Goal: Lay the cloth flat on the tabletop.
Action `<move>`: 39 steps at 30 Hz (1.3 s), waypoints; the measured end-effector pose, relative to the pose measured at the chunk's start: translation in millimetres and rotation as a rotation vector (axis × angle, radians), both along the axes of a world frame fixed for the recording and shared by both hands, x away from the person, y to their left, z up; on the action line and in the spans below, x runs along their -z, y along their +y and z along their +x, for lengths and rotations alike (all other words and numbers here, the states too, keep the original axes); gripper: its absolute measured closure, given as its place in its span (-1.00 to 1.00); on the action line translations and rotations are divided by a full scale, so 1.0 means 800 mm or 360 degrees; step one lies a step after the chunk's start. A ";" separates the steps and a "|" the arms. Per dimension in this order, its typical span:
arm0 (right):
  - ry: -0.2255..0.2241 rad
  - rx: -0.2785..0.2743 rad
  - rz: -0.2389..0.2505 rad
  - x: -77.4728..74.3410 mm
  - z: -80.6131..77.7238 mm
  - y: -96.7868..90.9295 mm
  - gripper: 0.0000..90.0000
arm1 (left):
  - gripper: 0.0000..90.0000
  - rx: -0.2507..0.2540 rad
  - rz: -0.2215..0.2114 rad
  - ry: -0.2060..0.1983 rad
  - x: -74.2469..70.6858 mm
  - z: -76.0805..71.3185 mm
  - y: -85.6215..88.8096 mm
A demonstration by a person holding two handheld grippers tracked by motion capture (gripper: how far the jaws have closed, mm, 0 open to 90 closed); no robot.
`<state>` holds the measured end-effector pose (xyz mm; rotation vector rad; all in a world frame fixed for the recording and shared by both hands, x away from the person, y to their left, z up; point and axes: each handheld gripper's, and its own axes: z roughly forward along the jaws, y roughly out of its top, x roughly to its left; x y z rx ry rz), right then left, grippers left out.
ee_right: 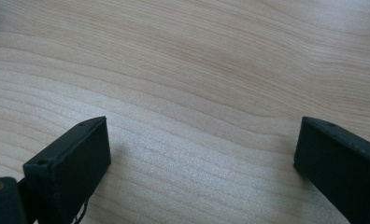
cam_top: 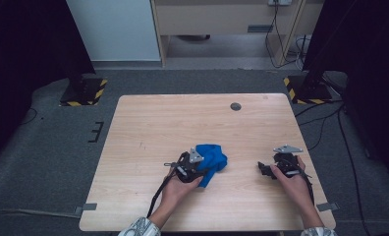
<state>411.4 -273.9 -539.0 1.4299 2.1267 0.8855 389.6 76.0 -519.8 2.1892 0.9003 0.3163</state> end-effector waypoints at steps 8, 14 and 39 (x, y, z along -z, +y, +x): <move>-0.0010 -0.0009 0.0003 0.000 0.000 0.003 -0.85 | -0.51 -0.0059 -0.0133 0.0016 -0.017 0.000 0.010; -0.0056 -0.0079 0.0045 -0.012 -0.003 0.013 -0.55 | -0.52 -0.0066 -0.0211 -0.0052 -0.043 -0.004 0.027; -0.0092 -0.0506 0.0237 -0.025 0.011 0.141 0.12 | -0.12 -0.0184 0.0040 -0.0002 -0.006 0.096 0.009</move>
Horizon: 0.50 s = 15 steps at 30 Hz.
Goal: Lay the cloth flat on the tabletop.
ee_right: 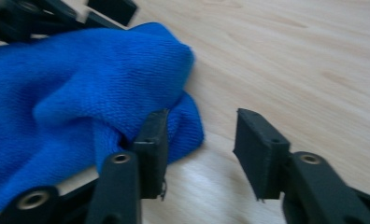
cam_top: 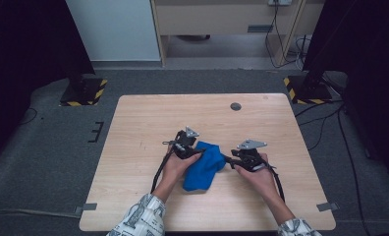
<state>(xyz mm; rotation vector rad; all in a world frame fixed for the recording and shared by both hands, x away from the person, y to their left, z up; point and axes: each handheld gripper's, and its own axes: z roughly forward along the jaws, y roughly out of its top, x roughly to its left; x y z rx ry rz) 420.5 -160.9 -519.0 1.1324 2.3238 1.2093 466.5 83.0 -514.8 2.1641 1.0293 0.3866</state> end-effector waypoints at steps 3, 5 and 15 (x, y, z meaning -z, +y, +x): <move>0.0009 -0.0035 0.0028 0.000 -0.001 0.004 0.02 | 0.13 0.0026 0.0030 0.0007 0.004 0.001 -0.004; 0.0033 -0.0035 0.0032 0.002 0.000 0.007 0.01 | 0.25 0.0031 0.0064 0.0008 0.006 0.001 -0.005; 0.0154 -0.0046 -0.0027 0.014 0.007 0.020 0.22 | 0.85 0.0038 -0.0068 -0.0082 -0.012 -0.010 0.005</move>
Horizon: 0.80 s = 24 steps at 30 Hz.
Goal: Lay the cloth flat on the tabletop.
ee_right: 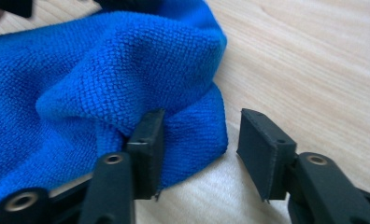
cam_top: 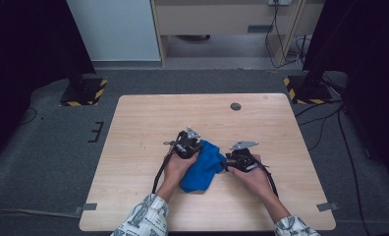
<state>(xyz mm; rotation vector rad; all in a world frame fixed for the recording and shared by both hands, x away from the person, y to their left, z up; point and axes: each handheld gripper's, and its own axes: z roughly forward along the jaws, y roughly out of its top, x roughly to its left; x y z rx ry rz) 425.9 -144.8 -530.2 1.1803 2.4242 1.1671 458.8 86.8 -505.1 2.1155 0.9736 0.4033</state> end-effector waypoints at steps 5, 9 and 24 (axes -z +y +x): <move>0.0016 -0.0058 0.0004 0.002 -0.002 0.000 0.80 | 0.85 0.0033 -0.0040 -0.0026 -0.010 -0.016 0.010; 0.0008 -0.0082 0.0001 0.002 -0.004 0.002 0.89 | 0.85 0.0035 -0.0075 -0.0019 -0.009 -0.022 0.017; -0.0096 0.0077 0.0032 -0.031 -0.008 -0.044 0.93 | 0.87 0.0009 -0.0170 -0.0102 -0.038 -0.029 0.043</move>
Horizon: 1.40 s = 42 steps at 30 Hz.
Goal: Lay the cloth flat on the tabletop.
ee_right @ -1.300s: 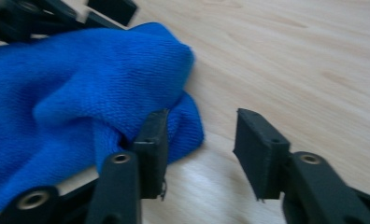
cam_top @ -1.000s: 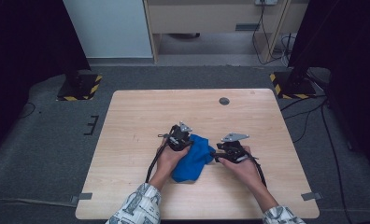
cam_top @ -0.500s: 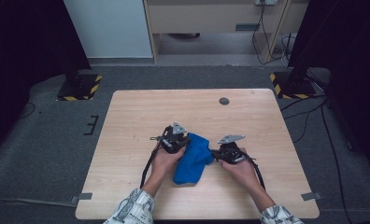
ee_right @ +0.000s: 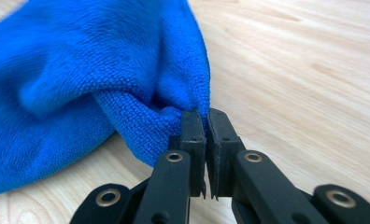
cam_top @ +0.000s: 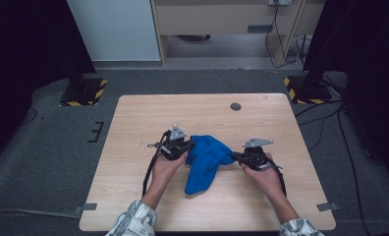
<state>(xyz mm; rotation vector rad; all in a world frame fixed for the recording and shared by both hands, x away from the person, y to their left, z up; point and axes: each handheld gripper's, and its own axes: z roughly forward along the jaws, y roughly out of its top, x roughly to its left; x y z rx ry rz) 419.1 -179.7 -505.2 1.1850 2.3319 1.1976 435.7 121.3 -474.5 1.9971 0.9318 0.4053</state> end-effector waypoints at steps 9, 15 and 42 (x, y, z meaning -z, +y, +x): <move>0.0044 -0.0008 -0.0058 0.004 -0.004 -0.012 0.90 | 0.85 0.0051 0.0150 0.0119 0.022 -0.004 -0.001; 0.0119 -0.0052 -0.0154 0.019 -0.006 -0.005 0.78 | 0.77 0.0032 0.0207 0.0143 0.038 -0.008 0.005; 0.0049 -0.0024 -0.0022 0.020 0.007 0.011 -0.05 | -0.20 -0.0016 0.0201 0.0169 0.049 -0.036 0.019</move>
